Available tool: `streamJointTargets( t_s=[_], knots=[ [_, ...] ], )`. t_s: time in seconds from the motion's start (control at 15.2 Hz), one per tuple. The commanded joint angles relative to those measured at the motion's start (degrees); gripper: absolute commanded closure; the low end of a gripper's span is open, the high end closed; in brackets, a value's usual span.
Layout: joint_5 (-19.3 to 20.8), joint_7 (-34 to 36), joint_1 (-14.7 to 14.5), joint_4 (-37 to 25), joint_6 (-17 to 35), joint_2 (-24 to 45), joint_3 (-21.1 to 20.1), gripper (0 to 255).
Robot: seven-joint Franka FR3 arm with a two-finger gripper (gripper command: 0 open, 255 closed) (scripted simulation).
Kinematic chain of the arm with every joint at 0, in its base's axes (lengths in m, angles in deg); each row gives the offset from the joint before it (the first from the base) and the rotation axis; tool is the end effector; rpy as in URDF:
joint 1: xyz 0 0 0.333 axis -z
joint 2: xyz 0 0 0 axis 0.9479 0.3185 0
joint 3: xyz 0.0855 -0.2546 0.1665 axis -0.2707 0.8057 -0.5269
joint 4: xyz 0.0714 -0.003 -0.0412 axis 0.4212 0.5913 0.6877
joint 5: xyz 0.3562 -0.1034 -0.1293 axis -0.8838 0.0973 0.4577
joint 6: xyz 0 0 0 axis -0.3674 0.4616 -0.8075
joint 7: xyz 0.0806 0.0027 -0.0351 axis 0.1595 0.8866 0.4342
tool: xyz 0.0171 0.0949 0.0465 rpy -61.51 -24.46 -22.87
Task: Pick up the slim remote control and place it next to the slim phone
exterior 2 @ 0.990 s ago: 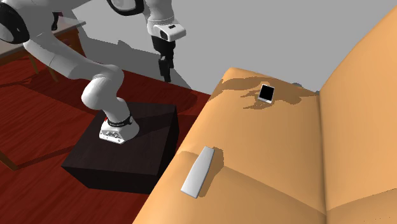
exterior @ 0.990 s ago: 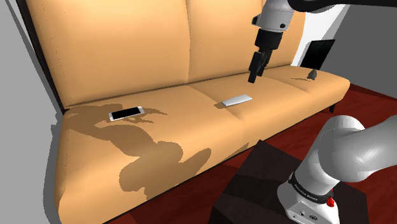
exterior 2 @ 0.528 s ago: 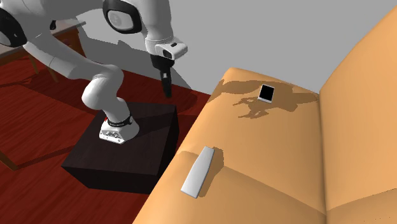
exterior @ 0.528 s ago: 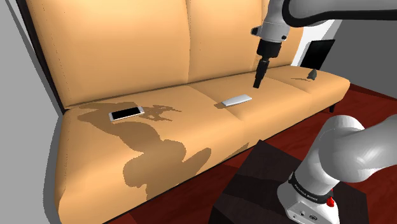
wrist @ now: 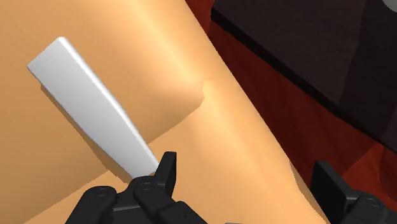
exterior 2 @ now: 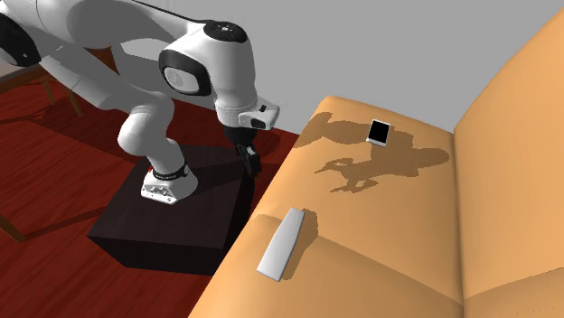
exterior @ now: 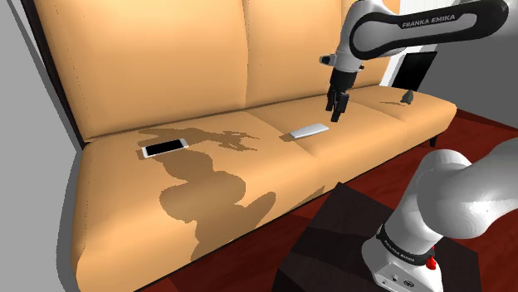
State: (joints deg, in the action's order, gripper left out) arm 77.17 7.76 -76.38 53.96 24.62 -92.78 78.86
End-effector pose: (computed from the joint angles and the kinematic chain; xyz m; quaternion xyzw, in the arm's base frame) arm 0.3495 -0.1591 0.4915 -0.9564 -0.2917 -0.0002 0.0128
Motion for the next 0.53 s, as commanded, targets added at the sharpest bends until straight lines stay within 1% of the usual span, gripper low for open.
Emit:
streamJointTargets(
  t_s=[0.0, 0.26, 0.46],
  knots=[
    [1.11, -6.84, -1.07, -0.53, 3.04, 3.27, 3.58, 0],
    [0.77, -19.85, -4.23, -3.44, 8.65, 11.52, 10.26, 0],
    [-1.76, -30.41, -7.19, -6.54, 12.69, 18.95, 15.22, 0]
  ],
)
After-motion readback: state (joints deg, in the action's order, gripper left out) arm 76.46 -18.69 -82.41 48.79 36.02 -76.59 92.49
